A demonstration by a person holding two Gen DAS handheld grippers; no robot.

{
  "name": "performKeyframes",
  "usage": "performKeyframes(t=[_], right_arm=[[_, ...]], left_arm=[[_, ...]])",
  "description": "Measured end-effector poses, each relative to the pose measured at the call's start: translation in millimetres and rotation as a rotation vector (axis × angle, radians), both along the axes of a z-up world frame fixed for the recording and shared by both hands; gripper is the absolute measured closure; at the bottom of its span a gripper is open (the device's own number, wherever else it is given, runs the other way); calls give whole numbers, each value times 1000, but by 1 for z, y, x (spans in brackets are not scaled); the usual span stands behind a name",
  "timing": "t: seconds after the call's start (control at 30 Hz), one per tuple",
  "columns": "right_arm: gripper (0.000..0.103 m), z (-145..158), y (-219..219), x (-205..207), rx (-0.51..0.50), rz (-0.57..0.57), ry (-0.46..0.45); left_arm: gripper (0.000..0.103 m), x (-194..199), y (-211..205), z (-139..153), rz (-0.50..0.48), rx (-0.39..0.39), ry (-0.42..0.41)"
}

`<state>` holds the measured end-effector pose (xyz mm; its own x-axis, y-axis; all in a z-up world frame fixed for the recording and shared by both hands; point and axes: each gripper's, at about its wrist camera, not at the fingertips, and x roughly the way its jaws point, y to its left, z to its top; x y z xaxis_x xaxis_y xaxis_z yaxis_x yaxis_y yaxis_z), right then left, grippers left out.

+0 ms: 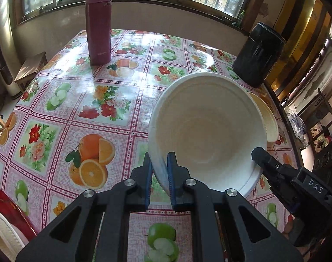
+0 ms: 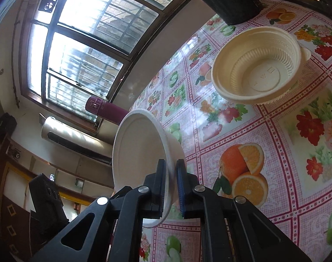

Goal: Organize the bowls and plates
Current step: 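Lift the white foam bowl off the table with the left gripper, then carry the white foam bowl over and lower it onto the red plate stack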

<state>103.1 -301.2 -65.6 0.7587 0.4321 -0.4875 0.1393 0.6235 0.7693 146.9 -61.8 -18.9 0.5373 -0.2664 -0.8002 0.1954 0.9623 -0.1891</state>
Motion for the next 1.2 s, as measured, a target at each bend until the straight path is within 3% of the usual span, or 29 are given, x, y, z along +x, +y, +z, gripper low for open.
performKeyframes(t=[0.57,1.2], right_arm=[[93,44,91,-67,-8,159,-97],[93,56,209,-76,-34,361,-100]], left_arm=[[92,-97,92,44,107,40,-244],[92,-150,182,53,273,64,-339]])
